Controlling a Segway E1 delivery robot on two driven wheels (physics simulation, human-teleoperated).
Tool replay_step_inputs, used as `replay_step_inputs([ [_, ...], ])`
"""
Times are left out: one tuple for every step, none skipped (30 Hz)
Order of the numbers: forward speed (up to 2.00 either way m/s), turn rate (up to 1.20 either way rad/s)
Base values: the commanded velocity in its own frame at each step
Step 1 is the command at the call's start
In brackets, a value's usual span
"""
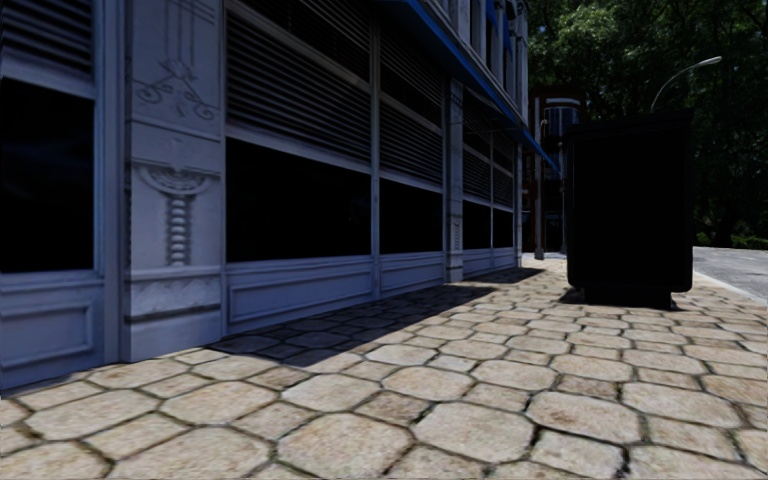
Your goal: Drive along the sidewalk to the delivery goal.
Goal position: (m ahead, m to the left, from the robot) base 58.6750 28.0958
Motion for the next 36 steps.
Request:
replay_step_inputs([
  [2.0, 0.0],
  [2.0, 0.0],
  [2.0, 0.0],
  [2.0, 0.0],
  [2.0, 0.0],
  [2.0, 0.0],
  [2.0, 0.0],
  [2.0, 0.0],
  [2.0, 0.0],
  [2.0, 0.0],
  [2.0, -0.13],
  [2.0, -0.21],
  [2.0, -0.21],
  [2.0, -0.27],
  [2.0, -0.33],
  [2.0, -0.37],
  [2.0, -0.39],
  [2.0, -0.39],
  [2.0, -0.4],
  [2.0, -0.41],
  [2.0, -0.41],
  [2.0, -0.41],
  [2.0, -0.41],
  [2.0, -0.41],
  [2.0, -0.41],
  [2.0, -0.41],
  [2.0, -0.41],
  [2.0, -0.41],
  [2.0, -0.41],
  [2.0, -0.41],
  [2.0, -0.41],
  [2.0, -0.41],
  [2.0, -0.41],
  [2.0, -0.41],
  [2.0, -0.41],
  [2.0, -0.41],
])
